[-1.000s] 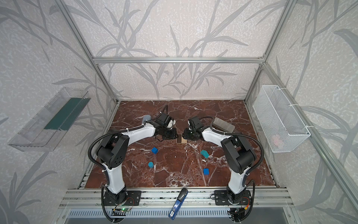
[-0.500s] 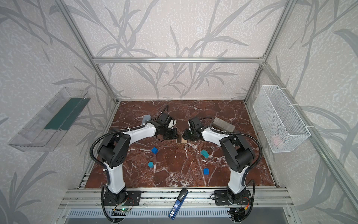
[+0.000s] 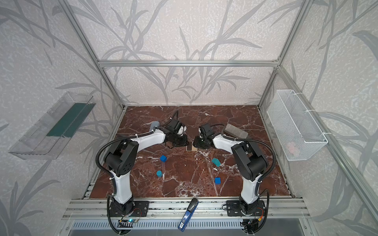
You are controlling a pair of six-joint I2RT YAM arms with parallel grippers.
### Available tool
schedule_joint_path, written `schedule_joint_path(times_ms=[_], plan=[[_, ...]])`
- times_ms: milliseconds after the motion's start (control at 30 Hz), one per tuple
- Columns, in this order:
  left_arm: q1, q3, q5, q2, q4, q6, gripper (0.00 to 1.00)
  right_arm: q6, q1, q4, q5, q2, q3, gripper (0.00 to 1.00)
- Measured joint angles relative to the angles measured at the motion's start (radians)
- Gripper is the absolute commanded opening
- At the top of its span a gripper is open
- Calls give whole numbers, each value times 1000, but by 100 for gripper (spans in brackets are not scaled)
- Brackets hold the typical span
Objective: Build the wood block tower
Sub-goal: 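Bring both grippers against the stack sides to square the blocks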
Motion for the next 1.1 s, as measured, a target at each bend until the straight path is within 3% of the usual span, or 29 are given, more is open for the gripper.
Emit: schedule_joint_path(times_ms=[1100], plan=[[0, 0, 0, 0, -8, -1, 17, 4, 0, 8, -7, 13, 0, 36]])
